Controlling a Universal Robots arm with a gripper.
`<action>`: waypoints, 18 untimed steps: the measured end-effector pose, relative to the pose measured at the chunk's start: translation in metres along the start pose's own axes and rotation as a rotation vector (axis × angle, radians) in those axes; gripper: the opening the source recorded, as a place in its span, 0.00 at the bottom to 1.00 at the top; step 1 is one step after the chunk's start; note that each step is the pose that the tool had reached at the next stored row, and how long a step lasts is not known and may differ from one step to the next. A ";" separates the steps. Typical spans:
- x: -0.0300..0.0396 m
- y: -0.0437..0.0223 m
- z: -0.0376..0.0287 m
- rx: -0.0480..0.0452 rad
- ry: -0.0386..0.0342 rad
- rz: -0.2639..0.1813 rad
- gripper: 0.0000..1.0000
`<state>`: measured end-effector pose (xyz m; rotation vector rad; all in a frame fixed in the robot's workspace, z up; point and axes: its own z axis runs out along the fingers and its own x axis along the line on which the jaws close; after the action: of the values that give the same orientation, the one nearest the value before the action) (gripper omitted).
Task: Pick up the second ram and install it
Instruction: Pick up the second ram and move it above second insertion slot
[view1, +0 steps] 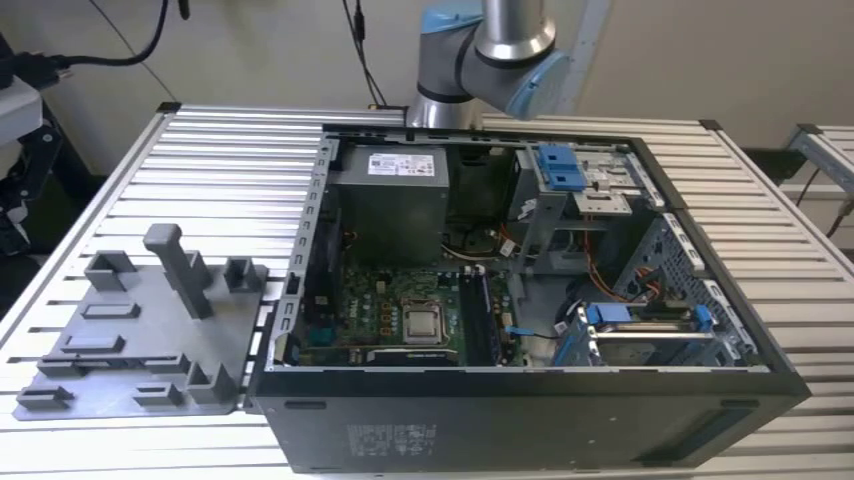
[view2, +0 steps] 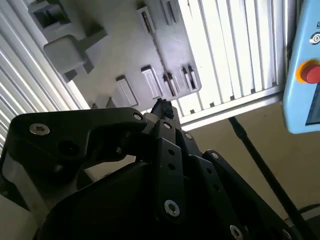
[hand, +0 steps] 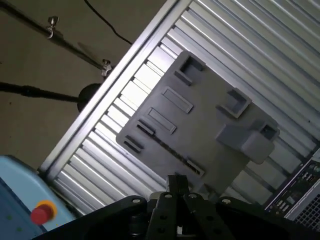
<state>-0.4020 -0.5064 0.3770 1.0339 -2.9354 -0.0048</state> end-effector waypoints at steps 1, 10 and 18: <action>-0.0001 0.0001 -0.0001 0.0016 0.0014 -0.010 0.11; -0.0003 0.0003 0.0000 0.0130 0.0096 -0.099 0.11; -0.0004 0.0005 0.0000 0.0225 0.0165 -0.172 0.11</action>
<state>-0.4019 -0.5058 0.3770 1.2791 -2.8285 0.0327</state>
